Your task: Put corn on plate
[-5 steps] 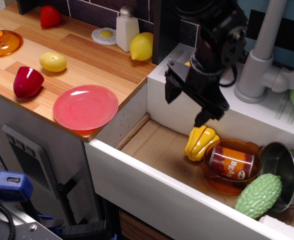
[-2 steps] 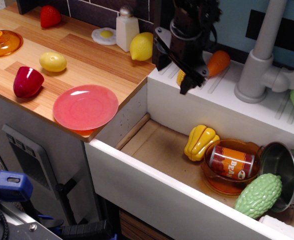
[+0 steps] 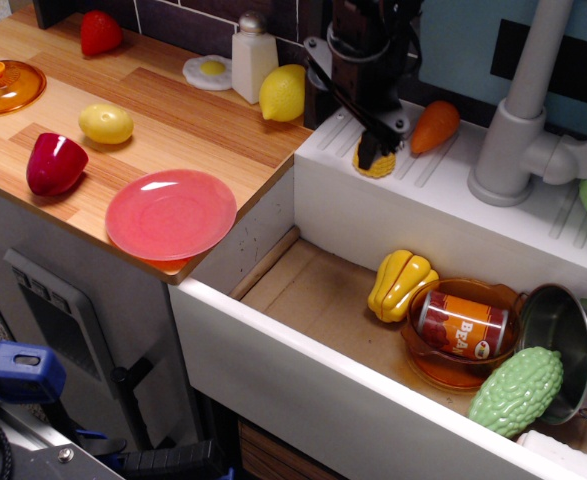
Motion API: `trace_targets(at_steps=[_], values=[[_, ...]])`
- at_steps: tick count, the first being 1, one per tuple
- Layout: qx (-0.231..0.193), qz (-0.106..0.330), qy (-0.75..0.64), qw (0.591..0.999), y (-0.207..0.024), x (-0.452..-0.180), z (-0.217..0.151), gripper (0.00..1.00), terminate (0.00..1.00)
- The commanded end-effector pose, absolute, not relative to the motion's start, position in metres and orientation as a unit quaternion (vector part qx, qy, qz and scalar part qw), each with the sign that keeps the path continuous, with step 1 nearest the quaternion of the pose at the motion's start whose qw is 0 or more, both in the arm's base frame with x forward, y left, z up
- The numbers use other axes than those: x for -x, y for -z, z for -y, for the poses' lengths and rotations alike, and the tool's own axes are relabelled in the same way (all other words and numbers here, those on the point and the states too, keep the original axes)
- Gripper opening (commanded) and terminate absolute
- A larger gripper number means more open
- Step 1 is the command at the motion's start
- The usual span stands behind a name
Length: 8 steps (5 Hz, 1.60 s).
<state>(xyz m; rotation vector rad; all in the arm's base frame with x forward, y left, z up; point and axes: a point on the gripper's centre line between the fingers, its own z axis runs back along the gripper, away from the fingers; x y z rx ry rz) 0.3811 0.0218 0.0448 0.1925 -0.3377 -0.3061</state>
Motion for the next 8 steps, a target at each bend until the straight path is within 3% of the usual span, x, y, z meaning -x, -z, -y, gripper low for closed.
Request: trace_targets(at_steps=[1,5,6,7,8], values=[[-0.074,0.192,0.177,0.963,-0.05,-0.401,-0.025,1.0,0.0],[-0.057,0.213,0.216,0.951,-0.037,-0.42,-0.02,1.0,0.0],[-0.052,0.211,0.212,0.953,-0.039,-0.428,-0.016,0.0,0.0],[-0.047,0.203,0.213,0.954,-0.045,-0.429,-0.014,0.0,0.0],[-0.07,0.179,0.201,0.961,-0.062,-0.41,-0.02,0.0,0.0]])
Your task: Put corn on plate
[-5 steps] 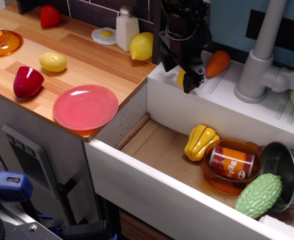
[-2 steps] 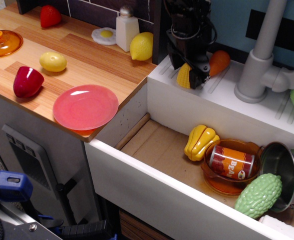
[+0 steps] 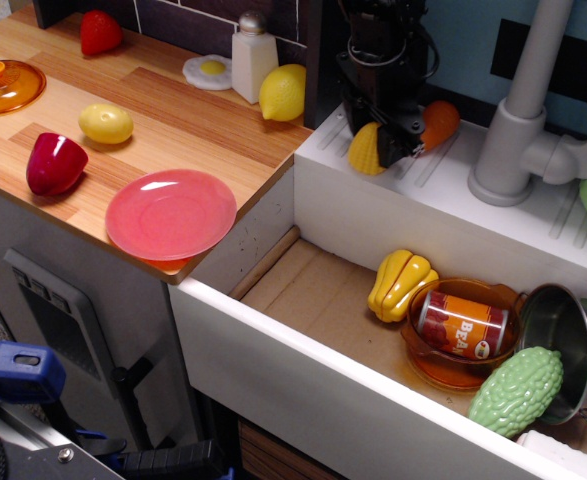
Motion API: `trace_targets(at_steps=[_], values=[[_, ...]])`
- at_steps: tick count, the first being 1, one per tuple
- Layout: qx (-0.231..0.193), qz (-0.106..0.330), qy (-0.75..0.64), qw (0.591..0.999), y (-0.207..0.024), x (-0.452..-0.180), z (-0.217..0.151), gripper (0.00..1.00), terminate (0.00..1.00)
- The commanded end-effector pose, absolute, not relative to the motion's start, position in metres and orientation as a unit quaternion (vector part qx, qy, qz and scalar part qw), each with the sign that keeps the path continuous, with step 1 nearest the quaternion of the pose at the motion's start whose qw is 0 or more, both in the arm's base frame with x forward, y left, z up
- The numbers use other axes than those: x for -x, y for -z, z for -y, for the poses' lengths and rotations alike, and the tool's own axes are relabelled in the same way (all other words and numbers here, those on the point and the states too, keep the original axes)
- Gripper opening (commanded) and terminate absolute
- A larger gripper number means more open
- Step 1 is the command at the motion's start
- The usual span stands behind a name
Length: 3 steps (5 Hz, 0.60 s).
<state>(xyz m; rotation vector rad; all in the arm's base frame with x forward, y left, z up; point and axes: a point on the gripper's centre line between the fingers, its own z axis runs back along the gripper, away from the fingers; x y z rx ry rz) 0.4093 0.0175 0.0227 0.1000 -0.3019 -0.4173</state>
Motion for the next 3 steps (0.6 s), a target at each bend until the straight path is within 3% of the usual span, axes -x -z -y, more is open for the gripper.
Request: trace_targets(at_steps=[1,3], values=[[-0.089,0.149,0.198,0.965,-0.076,-0.375,-0.041,0.0,0.0],[-0.123,0.117,0.203,0.964,-0.089,-0.337,-0.076,0.0,0.0]])
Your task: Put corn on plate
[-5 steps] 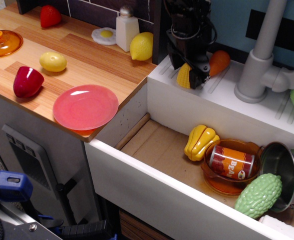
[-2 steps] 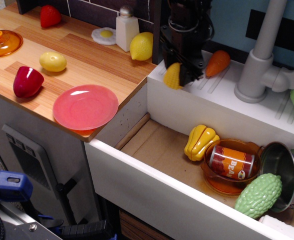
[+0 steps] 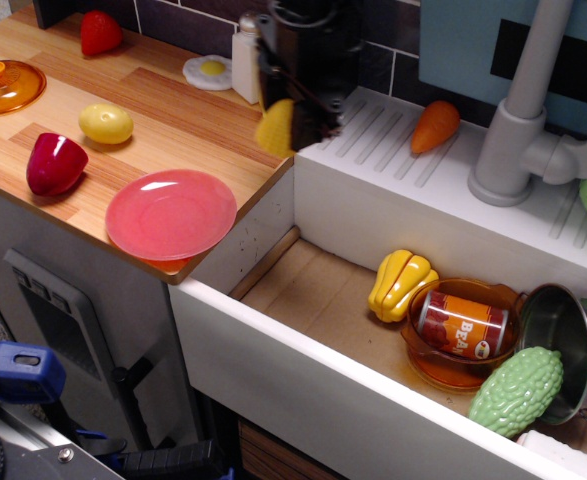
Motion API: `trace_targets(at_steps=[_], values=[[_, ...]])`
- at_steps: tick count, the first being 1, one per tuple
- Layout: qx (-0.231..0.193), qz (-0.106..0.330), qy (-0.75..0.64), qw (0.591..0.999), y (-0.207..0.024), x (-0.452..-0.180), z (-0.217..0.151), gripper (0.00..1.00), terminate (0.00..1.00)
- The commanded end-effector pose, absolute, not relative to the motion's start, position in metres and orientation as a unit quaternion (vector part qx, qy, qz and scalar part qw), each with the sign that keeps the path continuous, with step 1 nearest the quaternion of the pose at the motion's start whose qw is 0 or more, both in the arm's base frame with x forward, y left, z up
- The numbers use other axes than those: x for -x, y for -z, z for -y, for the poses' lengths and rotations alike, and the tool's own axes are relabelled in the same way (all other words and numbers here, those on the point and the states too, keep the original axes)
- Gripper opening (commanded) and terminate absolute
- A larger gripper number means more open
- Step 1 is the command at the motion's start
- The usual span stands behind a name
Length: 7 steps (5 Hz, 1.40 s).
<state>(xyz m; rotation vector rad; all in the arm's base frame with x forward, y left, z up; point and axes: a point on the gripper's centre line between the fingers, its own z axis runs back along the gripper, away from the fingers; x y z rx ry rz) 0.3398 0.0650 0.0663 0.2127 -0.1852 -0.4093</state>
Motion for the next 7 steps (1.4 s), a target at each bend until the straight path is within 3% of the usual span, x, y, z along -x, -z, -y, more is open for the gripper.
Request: trace_targets(at_steps=[1,3,5,6,7], values=[[-0.122,0.113,0.202,0.965,-0.072,-0.326,-0.103,0.0,0.0],[-0.101,0.109,0.197,0.969,-0.059,-0.318,-0.11,0.0,0.0],[-0.103,0.103,0.183,0.972,-0.067,-0.307,-0.099,0.0,0.0],[-0.098,0.111,0.183,0.972,-0.066,-0.297,-0.099,1.0,0.0],[-0.106,0.127,0.181,0.97,-0.066,-0.284,-0.1,1.0,1.0]])
